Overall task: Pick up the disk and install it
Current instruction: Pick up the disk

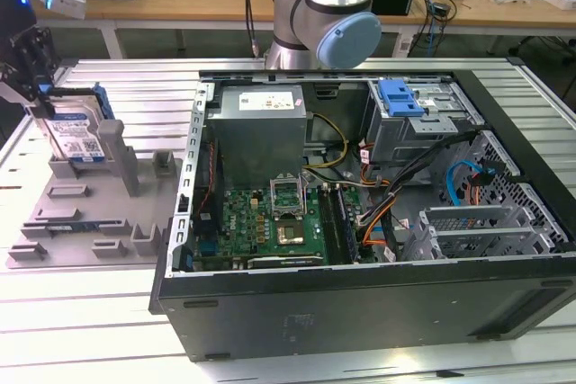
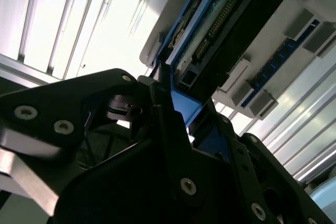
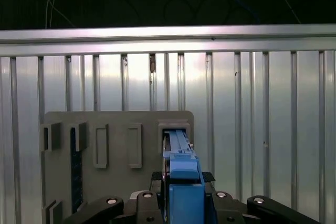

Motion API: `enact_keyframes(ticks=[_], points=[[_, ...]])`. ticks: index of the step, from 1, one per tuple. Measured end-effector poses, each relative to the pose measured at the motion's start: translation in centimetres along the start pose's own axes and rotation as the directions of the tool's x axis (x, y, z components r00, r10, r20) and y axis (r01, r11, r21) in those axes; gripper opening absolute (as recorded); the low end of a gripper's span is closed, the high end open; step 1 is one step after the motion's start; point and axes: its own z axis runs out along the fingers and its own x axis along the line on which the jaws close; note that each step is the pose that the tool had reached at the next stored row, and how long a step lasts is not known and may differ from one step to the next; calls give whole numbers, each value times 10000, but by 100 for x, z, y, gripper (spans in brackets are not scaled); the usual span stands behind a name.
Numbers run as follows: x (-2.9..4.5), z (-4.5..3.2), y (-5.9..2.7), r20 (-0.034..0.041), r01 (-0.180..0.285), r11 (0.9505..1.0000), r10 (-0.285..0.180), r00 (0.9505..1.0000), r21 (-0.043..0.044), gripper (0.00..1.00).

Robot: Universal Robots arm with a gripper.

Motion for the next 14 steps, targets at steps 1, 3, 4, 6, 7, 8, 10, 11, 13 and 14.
enact_keyframes(ticks=[1,3,4,6,7,8,10,11,13,14], points=[[1,-35,0,0,0,10000,0,10000,0,37],[1,-79,0,0,0,10000,0,10000,1,37],[3,-124,0,0,0,10000,0,10000,3,37],[4,-169,0,0,0,10000,0,10000,4,37],[4,-189,0,0,1,10000,-1,10000,5,37],[5,-227,0,0,0,10000,0,10000,6,37],[8,-299,0,0,-1,10000,1,10000,8,37],[9,-331,0,0,0,10000,0,10000,8,37],[11,-394,-1,-1,0,10000,0,10000,8,37],[13,-430,-1,0,0,10000,0,10000,10,37]])
